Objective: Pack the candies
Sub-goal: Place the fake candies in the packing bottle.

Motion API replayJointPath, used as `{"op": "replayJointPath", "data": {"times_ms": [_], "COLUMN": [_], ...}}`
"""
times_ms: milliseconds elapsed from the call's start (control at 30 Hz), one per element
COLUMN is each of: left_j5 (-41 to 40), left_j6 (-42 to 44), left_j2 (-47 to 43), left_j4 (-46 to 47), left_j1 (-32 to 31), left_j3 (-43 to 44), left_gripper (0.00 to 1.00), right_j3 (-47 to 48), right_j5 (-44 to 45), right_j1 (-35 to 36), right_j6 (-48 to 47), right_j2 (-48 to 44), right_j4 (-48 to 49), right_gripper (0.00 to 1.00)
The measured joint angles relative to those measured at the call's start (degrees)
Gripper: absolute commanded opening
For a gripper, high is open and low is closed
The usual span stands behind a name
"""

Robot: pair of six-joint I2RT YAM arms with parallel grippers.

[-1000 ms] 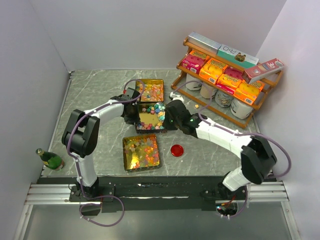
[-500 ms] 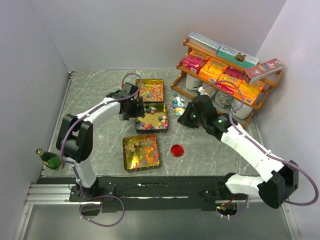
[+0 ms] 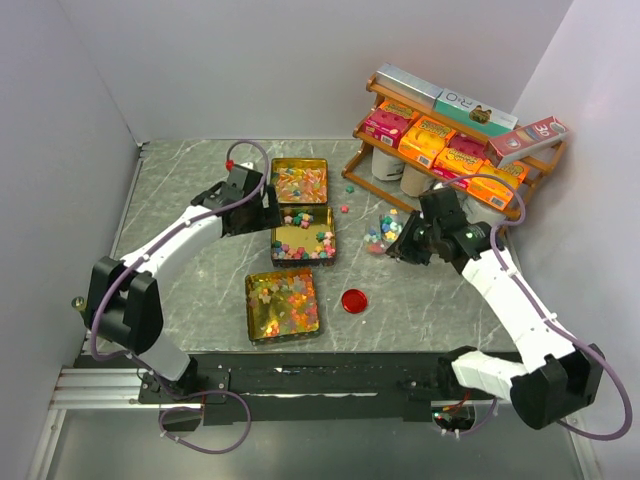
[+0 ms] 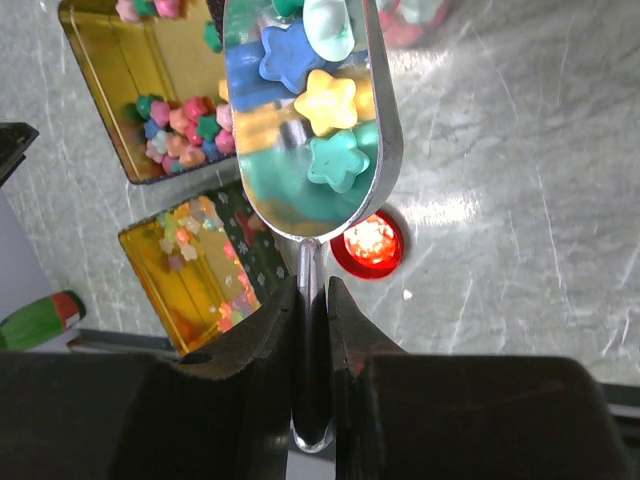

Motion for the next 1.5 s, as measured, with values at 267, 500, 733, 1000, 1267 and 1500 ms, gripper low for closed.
{"op": "replayJointPath", "data": {"times_ms": [267, 500, 733, 1000, 1267, 1500], "left_j5": [-1.3, -1.1, -0.1, -0.1, -0.2, -1.6], "left_j6": [-0.2, -0.1, 1.4, 2.7, 2.9, 2.7], "left_j2": [-0.5, -0.5, -0.5, 4.9, 15.3, 19.7], "left_j4": [0.5, 2.0, 3.0, 7.2, 7.5, 7.9], "left_j1": [0.0, 0.0, -2.3, -10.0, -14.0, -18.7], "left_j3": [-2.9, -2.9, -0.2, 13.6, 23.1, 27.1], "left_gripper": [0.96, 0.97, 0.96, 0.96, 0.97, 0.96], "right_j3": [1.7, 1.7, 1.7, -0.3, -1.0, -3.3], "right_j5": [-6.5, -11.1, -14.9, -19.8, -24.4, -28.5], "right_j1": [-3.1, -5.7, -6.9, -10.2, -12.9, -14.4], "right_j6": [-0.9, -0.1, 2.1, 5.3, 6.8, 11.0], "right_j2": [3.7, 4.3, 5.5, 5.9, 7.4, 7.3], "right_j4": [-0.8, -0.3, 0.5, 3.7, 6.3, 9.5], "right_gripper": [0.0, 0.0, 0.0, 0.0, 0.0, 0.0]}}
